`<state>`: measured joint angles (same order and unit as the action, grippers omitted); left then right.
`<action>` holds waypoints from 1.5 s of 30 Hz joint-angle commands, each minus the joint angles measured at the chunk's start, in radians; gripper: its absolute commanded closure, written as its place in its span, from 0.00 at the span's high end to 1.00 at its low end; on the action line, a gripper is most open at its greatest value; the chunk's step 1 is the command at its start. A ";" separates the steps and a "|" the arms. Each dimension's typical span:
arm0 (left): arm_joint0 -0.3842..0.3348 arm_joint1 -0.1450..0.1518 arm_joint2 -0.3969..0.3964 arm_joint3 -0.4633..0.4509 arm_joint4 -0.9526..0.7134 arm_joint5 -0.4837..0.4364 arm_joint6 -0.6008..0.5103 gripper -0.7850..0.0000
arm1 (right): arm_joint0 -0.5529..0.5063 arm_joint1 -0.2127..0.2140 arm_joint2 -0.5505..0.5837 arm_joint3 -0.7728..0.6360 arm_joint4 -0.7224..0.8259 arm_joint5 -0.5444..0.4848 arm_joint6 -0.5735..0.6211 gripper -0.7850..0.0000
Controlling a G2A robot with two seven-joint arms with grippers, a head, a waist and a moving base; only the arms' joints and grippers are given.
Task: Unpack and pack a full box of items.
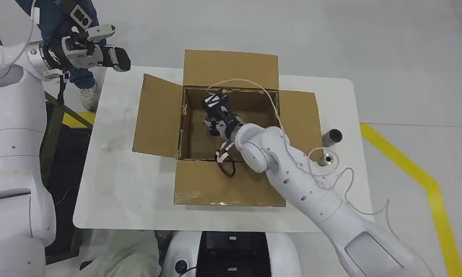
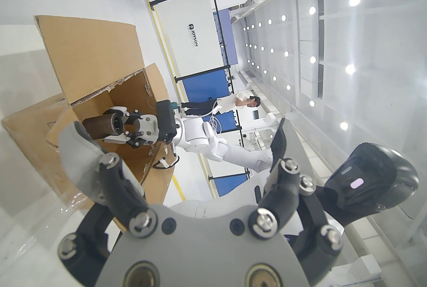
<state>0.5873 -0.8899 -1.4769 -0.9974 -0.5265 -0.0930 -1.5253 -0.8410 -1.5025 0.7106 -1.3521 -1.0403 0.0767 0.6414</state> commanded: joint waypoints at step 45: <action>0.000 0.000 0.000 0.000 0.000 0.000 0.000 1.00 | -0.102 -0.014 0.097 -0.148 -0.109 -0.038 0.099 0.69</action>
<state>0.5873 -0.8899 -1.4769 -0.9974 -0.5265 -0.0930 -1.5253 -0.9273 -1.5208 0.7969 -1.4655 -1.1416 0.0397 0.7369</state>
